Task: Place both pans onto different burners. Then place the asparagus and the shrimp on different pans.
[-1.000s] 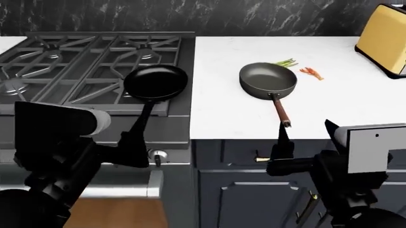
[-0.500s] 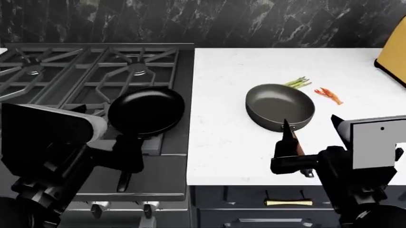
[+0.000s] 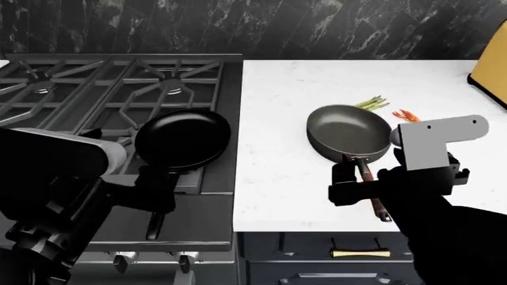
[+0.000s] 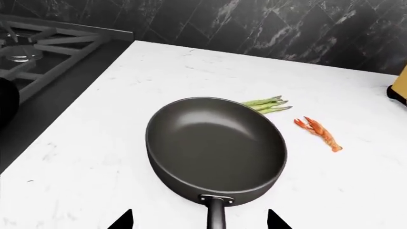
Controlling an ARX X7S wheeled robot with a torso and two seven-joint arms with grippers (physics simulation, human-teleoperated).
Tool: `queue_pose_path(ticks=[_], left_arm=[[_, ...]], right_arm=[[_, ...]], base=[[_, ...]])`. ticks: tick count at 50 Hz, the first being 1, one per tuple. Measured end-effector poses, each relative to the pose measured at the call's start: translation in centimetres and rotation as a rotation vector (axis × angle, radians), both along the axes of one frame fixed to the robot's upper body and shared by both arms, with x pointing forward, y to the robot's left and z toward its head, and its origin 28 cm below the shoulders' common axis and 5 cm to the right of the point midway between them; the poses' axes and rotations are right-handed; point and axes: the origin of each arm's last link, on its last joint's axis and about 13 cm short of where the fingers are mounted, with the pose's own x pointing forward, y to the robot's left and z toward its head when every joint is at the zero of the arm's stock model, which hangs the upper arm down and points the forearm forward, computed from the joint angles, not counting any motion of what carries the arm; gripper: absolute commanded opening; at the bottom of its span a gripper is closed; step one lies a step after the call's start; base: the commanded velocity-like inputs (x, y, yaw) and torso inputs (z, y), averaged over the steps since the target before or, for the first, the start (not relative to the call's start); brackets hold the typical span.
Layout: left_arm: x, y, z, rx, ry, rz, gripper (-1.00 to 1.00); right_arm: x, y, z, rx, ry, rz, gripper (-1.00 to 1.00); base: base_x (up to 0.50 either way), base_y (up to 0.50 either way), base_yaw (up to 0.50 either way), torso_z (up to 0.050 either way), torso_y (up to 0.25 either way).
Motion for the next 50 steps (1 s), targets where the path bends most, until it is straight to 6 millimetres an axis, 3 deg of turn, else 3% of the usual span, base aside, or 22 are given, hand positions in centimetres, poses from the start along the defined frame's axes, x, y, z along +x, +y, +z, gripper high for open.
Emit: queue_pose_path(ticks=[50], left_arm=[[0.2,0.1,-0.9,-0.043,-0.001,0.020,1.00]], right_arm=[[5.3,-1.3,-4.3,0.082,0.172,-0.070,1.00]], base=[[0.00,0.00,0.00,0.000,0.000]])
